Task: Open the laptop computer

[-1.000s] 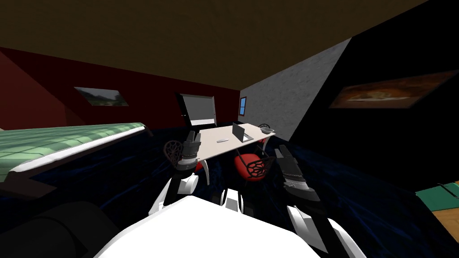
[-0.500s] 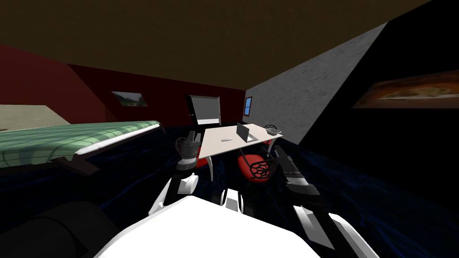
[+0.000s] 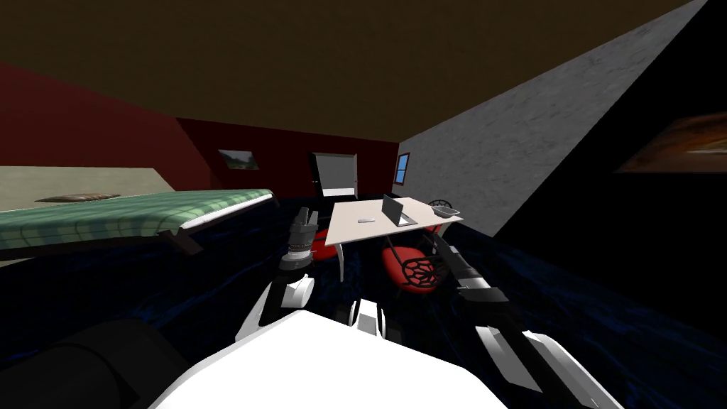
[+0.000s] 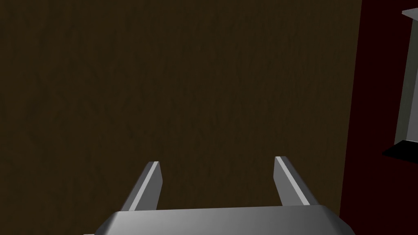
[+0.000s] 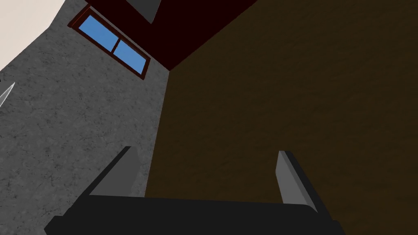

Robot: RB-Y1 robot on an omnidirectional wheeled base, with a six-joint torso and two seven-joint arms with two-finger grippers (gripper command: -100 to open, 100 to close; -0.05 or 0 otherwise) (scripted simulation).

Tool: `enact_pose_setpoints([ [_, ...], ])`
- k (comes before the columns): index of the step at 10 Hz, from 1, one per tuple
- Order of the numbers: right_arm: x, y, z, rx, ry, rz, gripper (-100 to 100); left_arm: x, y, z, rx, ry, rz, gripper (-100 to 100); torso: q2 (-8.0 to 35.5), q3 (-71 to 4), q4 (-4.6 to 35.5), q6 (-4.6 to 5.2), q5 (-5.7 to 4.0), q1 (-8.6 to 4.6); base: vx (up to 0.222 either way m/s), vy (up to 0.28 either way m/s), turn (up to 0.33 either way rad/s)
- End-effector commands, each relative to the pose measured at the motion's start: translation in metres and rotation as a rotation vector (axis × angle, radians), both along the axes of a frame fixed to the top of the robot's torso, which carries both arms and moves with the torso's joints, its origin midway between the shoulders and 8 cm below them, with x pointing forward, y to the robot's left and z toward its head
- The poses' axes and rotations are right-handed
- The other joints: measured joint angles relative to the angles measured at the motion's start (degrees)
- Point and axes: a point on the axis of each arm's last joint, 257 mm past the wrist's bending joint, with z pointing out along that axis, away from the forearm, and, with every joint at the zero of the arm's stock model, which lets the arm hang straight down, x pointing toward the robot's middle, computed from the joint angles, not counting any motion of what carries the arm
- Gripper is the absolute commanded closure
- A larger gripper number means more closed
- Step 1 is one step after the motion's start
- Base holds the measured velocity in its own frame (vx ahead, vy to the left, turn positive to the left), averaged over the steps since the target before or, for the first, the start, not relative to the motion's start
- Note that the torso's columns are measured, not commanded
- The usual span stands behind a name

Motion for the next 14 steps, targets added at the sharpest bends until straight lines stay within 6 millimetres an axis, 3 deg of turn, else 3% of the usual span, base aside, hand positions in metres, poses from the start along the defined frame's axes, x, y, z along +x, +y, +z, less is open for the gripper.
enact_pose_setpoints([
  [1,0.017,-0.022,-0.017,-0.144,0.057,-0.057,-100,0.000,0.000,0.000,0.000,0.000,0.000,0,0.02,0.01,0.01,-0.02,0.00,0.02,-0.024,0.024,0.322],
  [5,0.028,-0.043,-0.031,-0.286,0.106,-0.106,-100,0.000,0.000,0.000,0.000,0.000,0.000,0,0.05,0.04,0.02,-0.01,0.01,0.05,0.001,0.024,0.113],
  [9,0.044,-0.099,-0.059,-0.555,0.205,-0.235,-100,0.000,0.000,0.000,0.000,0.000,0.000,0,-0.01,0.00,0.00,0.00,0.02,0.08,0.045,0.052,0.188],
  [10,0.044,-0.100,-0.059,-0.555,0.208,-0.238,-100,0.000,0.000,0.000,0.000,0.000,0.000,0,0.01,0.01,0.00,0.02,0.02,0.09,0.060,0.042,0.044],
  [12,0.048,-0.134,-0.071,-0.693,0.259,-0.313,-100,0.000,0.000,0.000,0.000,0.000,0.000,0,0.13,0.09,0.04,0.00,-0.03,-0.08,0.076,0.033,0.146],
  [13,0.048,-0.135,-0.071,-0.692,0.260,-0.314,-100,0.000,0.000,0.000,0.000,0.000,0.000,0,0.04,0.04,0.02,0.01,-0.02,-0.04,0.081,0.036,0.064],
  [14,0.049,-0.153,-0.076,-0.761,0.286,-0.354,-100,0.000,0.000,0.000,0.000,0.000,0.000,0,0.09,0.05,0.03,0.03,0.01,0.01,0.087,0.055,0.101],
])
